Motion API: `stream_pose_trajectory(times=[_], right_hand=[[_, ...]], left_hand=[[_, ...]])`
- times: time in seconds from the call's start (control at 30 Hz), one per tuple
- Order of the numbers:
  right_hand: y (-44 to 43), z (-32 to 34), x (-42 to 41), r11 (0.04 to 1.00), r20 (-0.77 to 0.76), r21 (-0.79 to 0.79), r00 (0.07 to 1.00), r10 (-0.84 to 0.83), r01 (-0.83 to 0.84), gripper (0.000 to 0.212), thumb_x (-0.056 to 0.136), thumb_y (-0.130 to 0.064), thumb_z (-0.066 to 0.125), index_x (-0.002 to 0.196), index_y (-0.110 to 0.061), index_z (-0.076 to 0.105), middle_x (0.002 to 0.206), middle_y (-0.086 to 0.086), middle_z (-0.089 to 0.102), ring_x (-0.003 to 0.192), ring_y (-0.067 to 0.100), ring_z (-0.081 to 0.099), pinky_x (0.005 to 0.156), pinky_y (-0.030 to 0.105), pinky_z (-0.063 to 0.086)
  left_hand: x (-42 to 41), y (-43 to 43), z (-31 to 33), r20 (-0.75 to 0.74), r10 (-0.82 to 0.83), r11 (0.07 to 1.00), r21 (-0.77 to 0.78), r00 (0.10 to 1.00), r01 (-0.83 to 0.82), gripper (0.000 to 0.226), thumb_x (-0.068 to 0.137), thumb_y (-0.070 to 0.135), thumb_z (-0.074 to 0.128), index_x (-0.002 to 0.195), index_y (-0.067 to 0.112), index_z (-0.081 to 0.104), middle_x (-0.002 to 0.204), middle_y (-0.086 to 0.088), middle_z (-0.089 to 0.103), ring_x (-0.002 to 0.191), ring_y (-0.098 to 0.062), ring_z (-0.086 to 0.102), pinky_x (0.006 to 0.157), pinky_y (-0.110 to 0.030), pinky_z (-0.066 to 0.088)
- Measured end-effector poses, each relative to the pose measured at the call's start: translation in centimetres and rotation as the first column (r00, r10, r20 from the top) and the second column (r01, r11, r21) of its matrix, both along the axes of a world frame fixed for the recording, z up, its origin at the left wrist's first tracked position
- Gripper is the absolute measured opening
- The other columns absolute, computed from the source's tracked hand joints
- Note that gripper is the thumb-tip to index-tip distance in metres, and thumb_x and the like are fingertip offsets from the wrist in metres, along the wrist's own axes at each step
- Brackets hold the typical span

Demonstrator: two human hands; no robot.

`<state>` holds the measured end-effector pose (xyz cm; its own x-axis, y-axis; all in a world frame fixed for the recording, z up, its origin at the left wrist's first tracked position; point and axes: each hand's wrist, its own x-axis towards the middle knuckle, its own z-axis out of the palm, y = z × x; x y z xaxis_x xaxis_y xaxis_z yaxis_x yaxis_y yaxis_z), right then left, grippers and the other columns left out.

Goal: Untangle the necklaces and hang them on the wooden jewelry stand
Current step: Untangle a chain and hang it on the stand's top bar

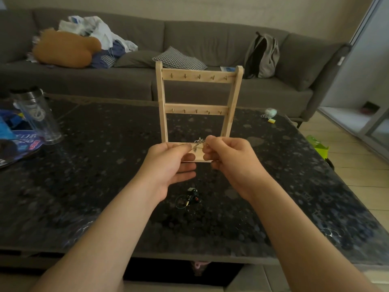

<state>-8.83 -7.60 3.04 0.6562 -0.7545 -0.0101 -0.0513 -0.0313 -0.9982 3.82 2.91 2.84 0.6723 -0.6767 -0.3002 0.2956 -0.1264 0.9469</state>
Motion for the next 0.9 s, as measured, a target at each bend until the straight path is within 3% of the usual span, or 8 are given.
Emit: stream_pose_trajectory(times=[0.13, 0.27, 0.43, 0.53, 0.6, 0.77, 0.9], right_hand=[[0.0, 0.3, 0.1, 0.958, 0.125, 0.288, 0.992, -0.033, -0.004, 0.019, 0.1, -0.02, 0.067, 0.085, -0.013, 0.076, 0.084, 0.002, 0.07, 0.08, 0.014, 0.067, 0.077, 0.033, 0.049], [0.2, 0.0, 0.4, 0.891, 0.236, 0.438, 0.972, 0.017, -0.121, 0.027, 0.095, -0.022, 0.069, 0.069, -0.02, 0.073, 0.079, 0.0, 0.066, 0.073, 0.012, 0.064, 0.075, 0.03, 0.048], [0.2, -0.2, 0.4, 0.938, 0.23, 0.303, 0.968, 0.102, -0.171, 0.024, 0.099, -0.011, 0.071, 0.079, -0.021, 0.082, 0.086, 0.002, 0.076, 0.081, 0.011, 0.07, 0.088, 0.032, 0.053], [0.0, -0.2, 0.2, 0.97, 0.168, 0.227, 0.985, 0.049, -0.087, 0.008, 0.1, -0.013, 0.072, 0.106, -0.018, 0.076, 0.097, 0.004, 0.079, 0.081, 0.011, 0.071, 0.079, 0.03, 0.057], [-0.1, -0.3, 0.2, 0.986, 0.124, 0.165, 0.992, -0.001, -0.019, 0.014, 0.101, -0.015, 0.072, 0.116, -0.016, 0.071, 0.1, 0.005, 0.08, 0.082, 0.015, 0.07, 0.076, 0.032, 0.055], [0.1, -0.1, 0.1, 0.997, 0.128, 0.066, 0.99, -0.055, 0.047, 0.014, 0.103, -0.015, 0.07, 0.116, -0.017, 0.067, 0.097, 0.006, 0.082, 0.085, 0.019, 0.072, 0.075, 0.034, 0.055], [0.0, -0.1, 0.1, 0.999, 0.153, 0.037, 0.988, -0.036, 0.031, 0.012, 0.104, -0.01, 0.066, 0.114, -0.017, 0.068, 0.094, 0.006, 0.081, 0.092, 0.019, 0.075, 0.087, 0.041, 0.055]], left_hand=[[-0.4, -0.1, -0.2, -0.008, 0.007, 1.0, -0.021, 1.0, -0.007, 0.016, 0.106, 0.017, 0.069, 0.119, 0.008, 0.065, 0.099, -0.013, 0.079, 0.074, -0.022, 0.081, 0.068, -0.039, 0.068], [-0.5, -0.4, -0.5, -0.033, -0.002, 0.997, -0.078, 0.999, 0.0, 0.018, 0.107, 0.013, 0.067, 0.123, 0.006, 0.066, 0.101, -0.015, 0.078, 0.076, -0.023, 0.08, 0.07, -0.038, 0.068], [-0.4, -0.3, -0.2, -0.105, -0.033, 0.985, -0.174, 0.994, 0.015, 0.023, 0.112, 0.01, 0.055, 0.118, 0.005, 0.076, 0.098, -0.01, 0.083, 0.085, -0.021, 0.08, 0.076, -0.034, 0.068], [-0.4, -0.1, 0.3, -0.188, -0.073, 0.984, -0.175, 0.979, 0.04, 0.031, 0.113, 0.018, 0.051, 0.107, 0.005, 0.079, 0.099, -0.013, 0.082, 0.089, -0.026, 0.079, 0.079, -0.039, 0.068], [-0.3, 0.1, 0.4, -0.213, -0.091, 0.986, -0.159, 0.973, 0.058, 0.027, 0.11, 0.02, 0.055, 0.105, 0.007, 0.078, 0.101, -0.014, 0.081, 0.088, -0.026, 0.078, 0.08, -0.041, 0.067], [-0.4, 0.4, 0.8, -0.202, -0.146, 0.983, -0.14, 0.968, 0.119, 0.025, 0.107, 0.028, 0.063, 0.116, 0.011, 0.079, 0.106, -0.01, 0.084, 0.096, -0.022, 0.081, 0.09, -0.042, 0.065], [-0.4, 0.1, 0.6, -0.135, -0.139, 0.981, -0.151, 0.981, 0.119, 0.02, 0.105, 0.018, 0.067, 0.117, 0.008, 0.08, 0.112, -0.012, 0.083, 0.098, -0.023, 0.078, 0.086, -0.039, 0.067]])
